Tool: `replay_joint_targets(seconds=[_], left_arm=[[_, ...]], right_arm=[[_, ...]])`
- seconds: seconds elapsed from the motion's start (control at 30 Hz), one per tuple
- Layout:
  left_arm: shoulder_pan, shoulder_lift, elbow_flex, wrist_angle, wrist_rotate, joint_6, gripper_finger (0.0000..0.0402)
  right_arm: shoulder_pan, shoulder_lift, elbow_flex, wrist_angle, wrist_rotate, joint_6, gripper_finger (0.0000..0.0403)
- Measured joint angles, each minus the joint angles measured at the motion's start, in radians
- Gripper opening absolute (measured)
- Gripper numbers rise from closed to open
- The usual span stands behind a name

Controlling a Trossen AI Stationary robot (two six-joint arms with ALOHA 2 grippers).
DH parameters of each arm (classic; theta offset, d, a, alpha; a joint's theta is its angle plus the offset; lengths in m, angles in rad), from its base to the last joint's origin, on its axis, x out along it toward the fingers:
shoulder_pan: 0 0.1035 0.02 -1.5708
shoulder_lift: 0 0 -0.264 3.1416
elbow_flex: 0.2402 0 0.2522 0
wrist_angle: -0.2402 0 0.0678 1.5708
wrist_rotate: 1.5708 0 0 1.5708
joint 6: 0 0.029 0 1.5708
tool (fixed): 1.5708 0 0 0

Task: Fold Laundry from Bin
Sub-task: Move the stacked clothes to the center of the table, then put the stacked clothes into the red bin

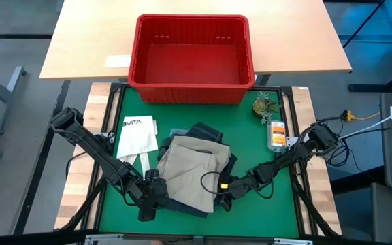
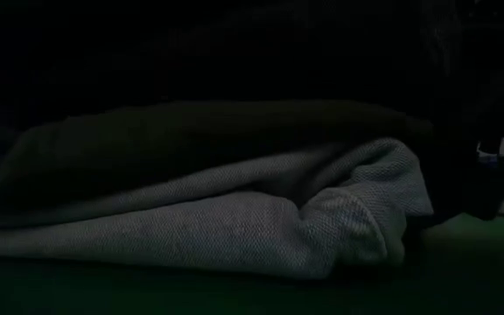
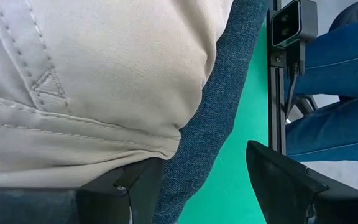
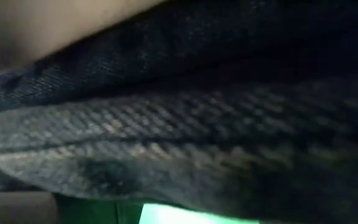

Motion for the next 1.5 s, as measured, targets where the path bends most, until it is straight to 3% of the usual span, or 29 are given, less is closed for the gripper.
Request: replay_joint_targets(seconds=[0.3,0.57,0.83,1.13,1.27,1.5], left_arm=[[0.0,0.0,0.0,0.002,0.0,-0.003,0.0219],[0.0,0.0,0.0,0.014,0.0,-0.003,0.0219],[0.0,0.0,0.0,0.02,0.0,0.0,0.0219],[0.0,0.0,0.0,0.023,0.001,-0.001,0.0219],[0.002,-0.014,0.0,0.023,0.108,-0.019,0.0219],[0.005,-0.065,0.0,-0.03,0.305,-0.185,0.0219]], right_arm=[[-0.004,-0.026,0.0,-0.007,0.011,0.006,0.0236],[-0.024,-0.042,0.002,-0.074,0.1,0.001,0.0236],[-0.025,-0.013,0.002,-0.018,0.167,0.04,0.0236],[-0.025,-0.012,0.001,0.035,0.141,0.051,0.0236],[-0.024,-0.012,0.001,0.013,0.148,0.051,0.0236],[-0.024,-0.012,0.002,0.006,0.148,0.047,0.0236]])
